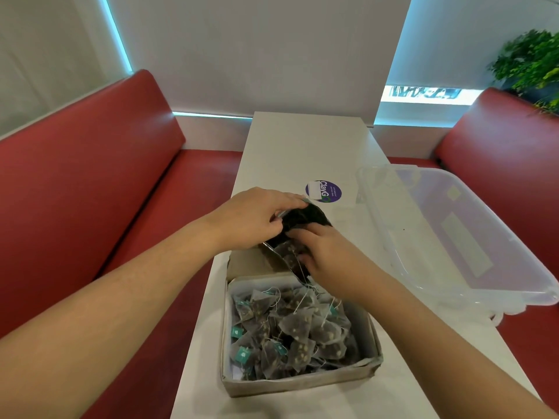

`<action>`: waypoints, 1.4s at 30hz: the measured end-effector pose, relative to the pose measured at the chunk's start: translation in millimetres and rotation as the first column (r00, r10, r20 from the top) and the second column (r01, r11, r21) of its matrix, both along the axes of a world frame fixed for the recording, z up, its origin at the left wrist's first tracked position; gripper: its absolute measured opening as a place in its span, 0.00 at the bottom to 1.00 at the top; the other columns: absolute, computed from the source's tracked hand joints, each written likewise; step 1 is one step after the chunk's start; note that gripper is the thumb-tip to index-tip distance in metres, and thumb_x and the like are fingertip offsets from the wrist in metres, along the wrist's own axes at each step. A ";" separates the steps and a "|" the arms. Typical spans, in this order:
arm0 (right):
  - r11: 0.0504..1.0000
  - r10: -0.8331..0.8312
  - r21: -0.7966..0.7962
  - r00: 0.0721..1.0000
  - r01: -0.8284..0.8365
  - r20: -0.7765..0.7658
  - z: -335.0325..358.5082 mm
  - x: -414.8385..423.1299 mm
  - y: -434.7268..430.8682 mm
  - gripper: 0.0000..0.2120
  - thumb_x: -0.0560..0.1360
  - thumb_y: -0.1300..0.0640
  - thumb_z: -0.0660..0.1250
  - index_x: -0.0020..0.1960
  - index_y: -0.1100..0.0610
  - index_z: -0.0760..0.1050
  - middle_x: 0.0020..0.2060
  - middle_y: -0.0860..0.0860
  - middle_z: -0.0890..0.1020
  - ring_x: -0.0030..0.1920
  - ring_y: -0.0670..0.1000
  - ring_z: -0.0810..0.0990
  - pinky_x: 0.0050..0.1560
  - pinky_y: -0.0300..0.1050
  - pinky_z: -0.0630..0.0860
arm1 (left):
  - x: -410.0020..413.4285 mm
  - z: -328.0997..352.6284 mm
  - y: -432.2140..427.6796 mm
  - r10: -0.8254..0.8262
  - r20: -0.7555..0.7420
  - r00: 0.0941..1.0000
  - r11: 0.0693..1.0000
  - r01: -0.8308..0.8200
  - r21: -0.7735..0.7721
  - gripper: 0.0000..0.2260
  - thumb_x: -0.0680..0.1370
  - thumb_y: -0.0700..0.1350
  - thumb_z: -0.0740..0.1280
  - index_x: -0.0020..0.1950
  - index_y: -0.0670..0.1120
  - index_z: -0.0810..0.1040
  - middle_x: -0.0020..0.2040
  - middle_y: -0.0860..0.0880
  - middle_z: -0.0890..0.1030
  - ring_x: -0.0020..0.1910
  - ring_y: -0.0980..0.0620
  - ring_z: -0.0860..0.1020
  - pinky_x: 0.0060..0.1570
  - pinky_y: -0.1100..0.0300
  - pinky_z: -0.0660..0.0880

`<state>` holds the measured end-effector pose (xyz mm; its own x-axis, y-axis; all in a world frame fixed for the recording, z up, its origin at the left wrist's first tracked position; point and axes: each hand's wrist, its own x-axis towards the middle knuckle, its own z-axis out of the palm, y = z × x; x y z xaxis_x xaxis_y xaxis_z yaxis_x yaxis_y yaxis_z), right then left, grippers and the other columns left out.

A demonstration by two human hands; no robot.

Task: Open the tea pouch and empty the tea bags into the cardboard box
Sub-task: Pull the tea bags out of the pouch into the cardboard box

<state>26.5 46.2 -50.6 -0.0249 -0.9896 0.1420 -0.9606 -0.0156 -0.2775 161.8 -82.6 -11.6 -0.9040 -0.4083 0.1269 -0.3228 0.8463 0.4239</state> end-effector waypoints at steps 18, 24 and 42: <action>0.946 0.178 -0.298 0.972 -0.125 0.155 7.6 11.3 46.7 0.10 0.73 0.64 0.67 0.52 0.53 0.76 0.52 0.46 0.80 0.53 0.47 0.76 0.53 0.40 0.74 | -1.2 0.4 -3.2 0.004 0.003 1.000 1.000 -0.004 0.030 0.26 0.73 0.36 0.61 0.70 0.55 0.71 0.71 0.59 0.70 0.68 0.58 0.70 0.66 0.56 0.68; 0.969 0.248 -0.015 0.964 -0.248 0.094 -24.4 22.0 54.8 0.15 0.76 0.54 0.65 0.62 0.49 0.75 0.61 0.45 0.76 0.60 0.46 0.72 0.62 0.39 0.70 | -1.6 -1.5 0.6 0.000 0.009 1.000 1.000 0.000 0.022 0.25 0.74 0.36 0.61 0.69 0.55 0.71 0.71 0.60 0.69 0.66 0.59 0.71 0.64 0.60 0.69; 0.946 -0.047 0.313 0.990 0.086 -0.131 -0.2 7.4 -33.5 0.15 0.75 0.65 0.62 0.59 0.56 0.77 0.54 0.55 0.79 0.51 0.56 0.78 0.54 0.49 0.76 | -0.6 -2.3 -0.7 0.002 -0.016 1.000 1.000 -0.002 -0.015 0.27 0.74 0.35 0.59 0.71 0.54 0.69 0.72 0.58 0.69 0.69 0.58 0.68 0.68 0.59 0.66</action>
<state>33.9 12.7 -50.8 -0.0941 -0.9804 -0.1731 -0.9829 0.1192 -0.1404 161.1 -83.2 -13.9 -0.9008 -0.4084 0.1474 -0.3179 0.8517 0.4167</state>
